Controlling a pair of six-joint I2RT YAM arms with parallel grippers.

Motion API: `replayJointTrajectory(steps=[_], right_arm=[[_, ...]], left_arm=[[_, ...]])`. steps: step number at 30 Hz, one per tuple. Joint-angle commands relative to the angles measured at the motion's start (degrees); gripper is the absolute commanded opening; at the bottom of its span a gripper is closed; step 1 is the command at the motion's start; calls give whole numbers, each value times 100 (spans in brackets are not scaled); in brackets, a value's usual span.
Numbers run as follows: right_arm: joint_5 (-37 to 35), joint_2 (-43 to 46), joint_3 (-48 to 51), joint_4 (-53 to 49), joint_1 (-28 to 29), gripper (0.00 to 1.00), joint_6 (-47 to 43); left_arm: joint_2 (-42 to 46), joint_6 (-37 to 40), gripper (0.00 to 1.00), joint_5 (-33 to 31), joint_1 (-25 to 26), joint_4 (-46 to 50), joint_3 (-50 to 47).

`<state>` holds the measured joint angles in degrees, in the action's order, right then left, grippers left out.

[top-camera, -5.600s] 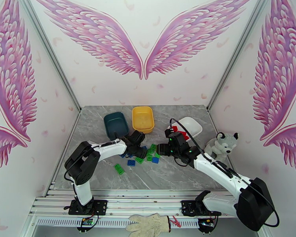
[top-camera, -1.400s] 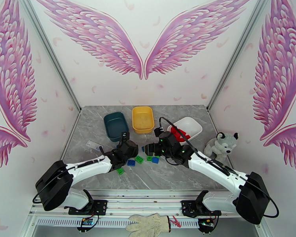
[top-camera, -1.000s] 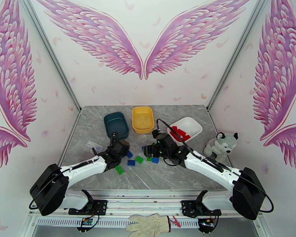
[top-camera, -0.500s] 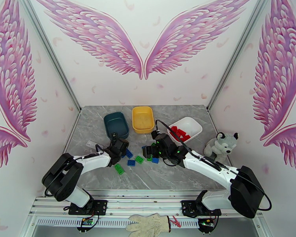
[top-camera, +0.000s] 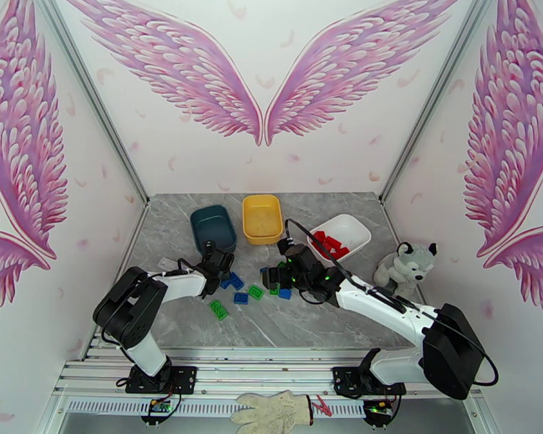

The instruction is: Sort the legos into containers by color

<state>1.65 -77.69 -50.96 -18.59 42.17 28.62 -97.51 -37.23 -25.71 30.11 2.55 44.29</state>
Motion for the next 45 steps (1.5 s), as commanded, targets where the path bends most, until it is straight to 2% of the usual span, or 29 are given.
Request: replayJointTrajectory(steps=[1,5,7,17,22,25,28,34,37,41,45], right_arm=[[-156,-75,52,6,51,89,-76],[-120,-157,24,10,56,89,-67],[-112,-172,16,12,51,89,-59],[-34,-61,13,57,43,89,2],[-458,-84,-279,-388,50,98,257],[-623,-10,-290,-393,53,99,336],[-661,200,-4,34,54,99,321],[-101,440,322,531,49,99,-190],[394,331,241,503,55,99,-395],[719,183,267,619,54,95,-478],[869,-79,130,518,57,87,-541]], left_arm=[[-37,108,48,113,-22,-67,194],[60,133,37,175,-9,-67,135],[155,134,35,203,6,-75,74],[1419,157,32,-35,411,311,-366],[1935,316,34,-166,374,623,-133],[1863,508,36,-219,217,823,272],[1547,657,36,-108,-38,963,727],[727,808,36,76,-488,990,1624],[366,899,43,144,-667,1017,2043],[104,959,69,205,-748,1080,2369],[271,968,75,211,-661,1075,2242]])
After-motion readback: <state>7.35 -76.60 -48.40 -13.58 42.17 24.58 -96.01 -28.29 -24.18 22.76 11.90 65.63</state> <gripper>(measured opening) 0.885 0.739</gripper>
